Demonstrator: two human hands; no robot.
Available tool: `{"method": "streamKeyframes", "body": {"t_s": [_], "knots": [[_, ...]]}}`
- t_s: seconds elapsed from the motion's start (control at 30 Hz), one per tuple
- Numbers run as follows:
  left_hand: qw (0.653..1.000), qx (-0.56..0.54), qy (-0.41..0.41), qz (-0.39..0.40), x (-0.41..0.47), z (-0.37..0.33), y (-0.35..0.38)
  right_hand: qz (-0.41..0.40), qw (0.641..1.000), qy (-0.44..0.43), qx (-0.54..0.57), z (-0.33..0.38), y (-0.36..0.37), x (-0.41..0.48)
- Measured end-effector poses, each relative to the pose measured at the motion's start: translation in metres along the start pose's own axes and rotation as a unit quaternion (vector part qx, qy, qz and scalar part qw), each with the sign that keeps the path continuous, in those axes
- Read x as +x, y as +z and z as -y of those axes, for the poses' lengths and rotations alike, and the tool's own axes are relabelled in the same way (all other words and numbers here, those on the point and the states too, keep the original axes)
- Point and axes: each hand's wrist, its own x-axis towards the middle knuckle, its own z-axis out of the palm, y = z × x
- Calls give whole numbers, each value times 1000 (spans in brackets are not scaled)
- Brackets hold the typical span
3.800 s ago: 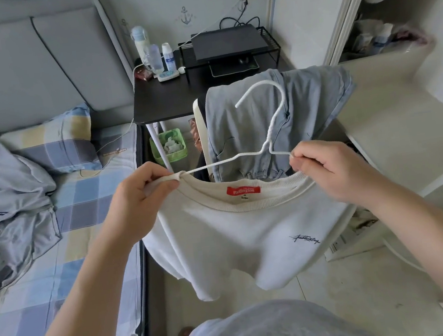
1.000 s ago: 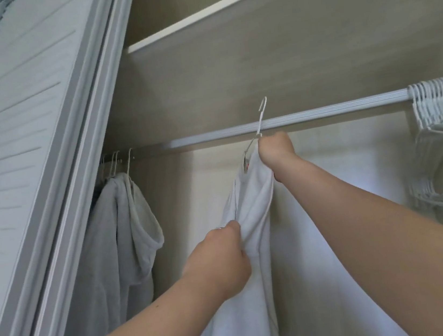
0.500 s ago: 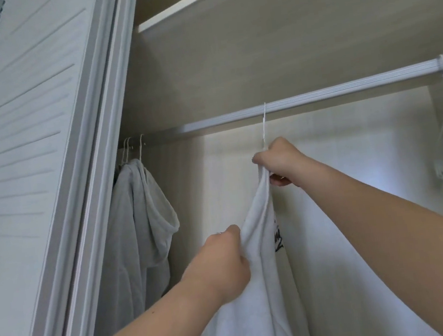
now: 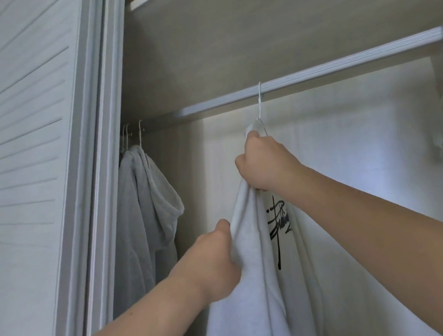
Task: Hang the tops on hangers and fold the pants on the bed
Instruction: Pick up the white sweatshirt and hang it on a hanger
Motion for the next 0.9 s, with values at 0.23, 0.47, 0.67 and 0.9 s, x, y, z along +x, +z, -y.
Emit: {"method": "streamKeyframes", "body": {"t_s": [0.23,0.47,0.67,0.9], "knots": [[997,69,-30,-3,-2,20,-23,47,992,-25,117,11,23,18],[991,102,-86,14,7,35,-49,82,971,-17,225,19,69,52],[979,142,-148,15,21,53,-60,111,955,-30,272,44,116,85],[946,241,-217,3,54,70,-53,131,940,-49,312,75,181,127]]}}
